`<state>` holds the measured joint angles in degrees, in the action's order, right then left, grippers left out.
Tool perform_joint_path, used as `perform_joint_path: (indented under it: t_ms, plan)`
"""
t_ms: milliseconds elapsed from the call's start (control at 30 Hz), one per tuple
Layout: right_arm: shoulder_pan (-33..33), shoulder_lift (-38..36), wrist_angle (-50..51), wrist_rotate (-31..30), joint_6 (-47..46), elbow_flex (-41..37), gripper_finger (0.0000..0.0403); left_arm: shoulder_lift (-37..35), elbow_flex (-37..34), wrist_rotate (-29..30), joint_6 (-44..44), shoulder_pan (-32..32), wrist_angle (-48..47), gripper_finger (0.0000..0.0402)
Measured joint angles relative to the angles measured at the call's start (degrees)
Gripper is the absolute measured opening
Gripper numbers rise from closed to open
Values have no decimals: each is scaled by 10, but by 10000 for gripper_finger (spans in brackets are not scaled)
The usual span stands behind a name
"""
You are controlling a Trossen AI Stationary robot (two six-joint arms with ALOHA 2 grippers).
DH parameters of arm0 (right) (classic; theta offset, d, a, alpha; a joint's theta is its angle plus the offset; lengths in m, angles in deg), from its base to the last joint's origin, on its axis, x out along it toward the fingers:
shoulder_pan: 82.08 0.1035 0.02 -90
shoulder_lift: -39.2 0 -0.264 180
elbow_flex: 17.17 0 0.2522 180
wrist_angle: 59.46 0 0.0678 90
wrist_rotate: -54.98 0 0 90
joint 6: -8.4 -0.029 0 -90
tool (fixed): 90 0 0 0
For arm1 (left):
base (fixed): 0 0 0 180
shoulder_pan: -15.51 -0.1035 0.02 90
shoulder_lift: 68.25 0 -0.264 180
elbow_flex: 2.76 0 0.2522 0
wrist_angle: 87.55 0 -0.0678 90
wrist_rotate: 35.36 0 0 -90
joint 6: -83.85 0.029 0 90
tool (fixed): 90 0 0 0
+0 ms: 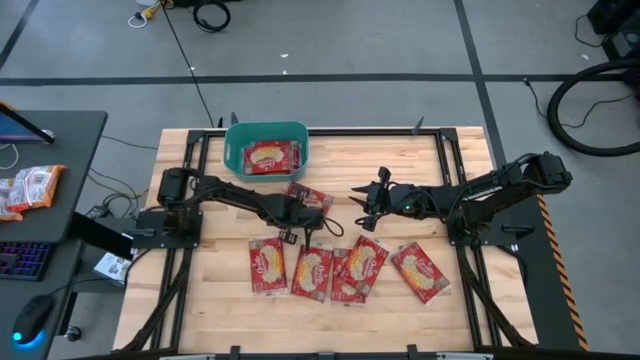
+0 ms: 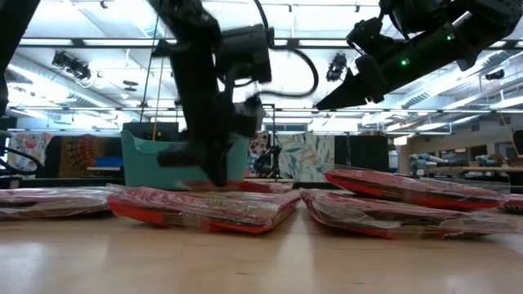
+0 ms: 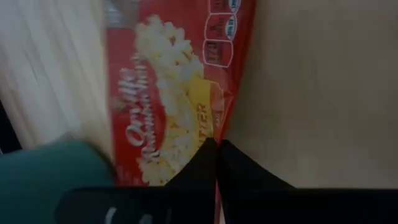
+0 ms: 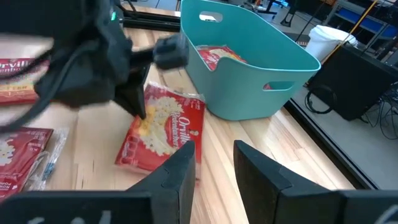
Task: Sort popcorn bags into baskets
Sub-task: Put the red popcorn bag into the green bin
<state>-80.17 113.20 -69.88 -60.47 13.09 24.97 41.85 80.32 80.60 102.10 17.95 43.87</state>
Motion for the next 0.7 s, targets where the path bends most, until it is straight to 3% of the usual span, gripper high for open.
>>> perform_joint_path:
  t_ms: [267,533,700]
  plan:
    - [0,0,3,-2,0,0,114,-86,81,-99,-64,-40,-155,3]
    - [0,0,10,-4,-1,0,114,-215,100,-95,-86,-79,-178,1]
    - [0,0,6,-4,-1,0,114,-274,104,-32,-78,-105,-181,1]
